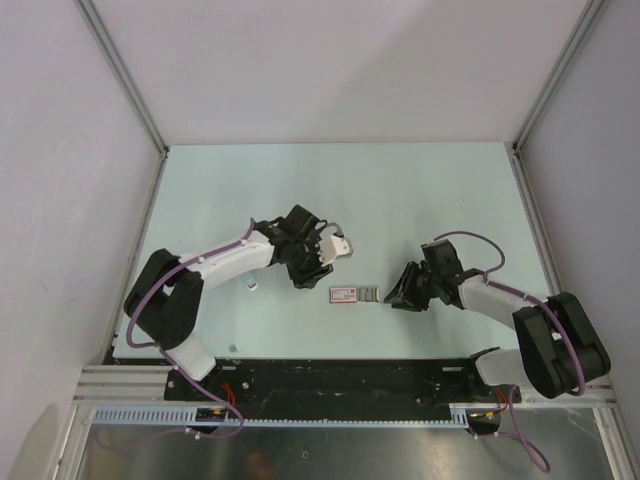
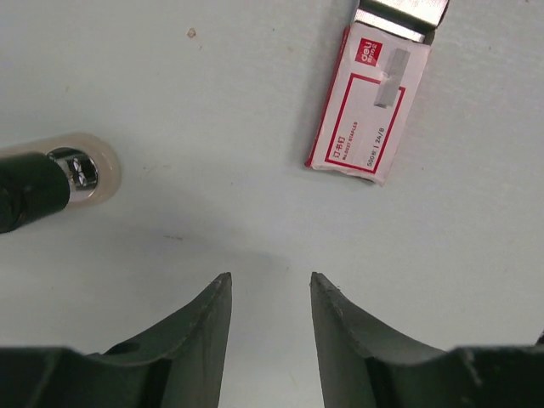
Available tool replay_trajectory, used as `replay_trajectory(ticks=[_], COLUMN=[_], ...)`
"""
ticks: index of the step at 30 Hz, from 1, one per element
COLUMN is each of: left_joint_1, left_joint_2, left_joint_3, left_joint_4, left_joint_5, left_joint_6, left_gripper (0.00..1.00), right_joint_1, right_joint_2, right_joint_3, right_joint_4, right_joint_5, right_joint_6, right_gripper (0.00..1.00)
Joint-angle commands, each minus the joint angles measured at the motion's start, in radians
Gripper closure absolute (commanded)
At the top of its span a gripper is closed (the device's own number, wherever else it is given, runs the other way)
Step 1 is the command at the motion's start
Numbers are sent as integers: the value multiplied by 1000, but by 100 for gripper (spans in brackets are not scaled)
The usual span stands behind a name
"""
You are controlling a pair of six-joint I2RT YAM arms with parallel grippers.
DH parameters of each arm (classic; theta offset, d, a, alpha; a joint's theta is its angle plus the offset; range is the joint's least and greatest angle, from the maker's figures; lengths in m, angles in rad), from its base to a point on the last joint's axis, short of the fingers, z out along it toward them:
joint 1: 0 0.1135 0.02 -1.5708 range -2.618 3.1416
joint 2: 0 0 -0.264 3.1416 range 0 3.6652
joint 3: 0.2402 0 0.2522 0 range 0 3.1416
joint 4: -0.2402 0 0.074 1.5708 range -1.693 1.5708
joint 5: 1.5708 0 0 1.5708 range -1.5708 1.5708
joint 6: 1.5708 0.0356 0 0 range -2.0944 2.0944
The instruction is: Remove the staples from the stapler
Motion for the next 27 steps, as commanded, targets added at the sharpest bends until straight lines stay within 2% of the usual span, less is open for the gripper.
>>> replay_trajectory(ticks=[1, 10, 27], left_joint_1=[-31, -90, -142], left_joint_2=[34, 79, 122], left_joint_3=[50, 51, 53], left_joint_4=[38, 67, 89], left_joint_5=[-41, -106, -124], left_joint_6=[39, 49, 63], left_gripper=[53, 54, 55], right_joint_1=[-19, -42, -35], right_joint_2=[29, 106, 108], right_joint_3=[-26, -81, -75], right_joint_4=[187, 353, 363], right_joint_5=[-118, -170, -119], right_joint_6=[40, 89, 71], right_gripper=[66, 73, 86])
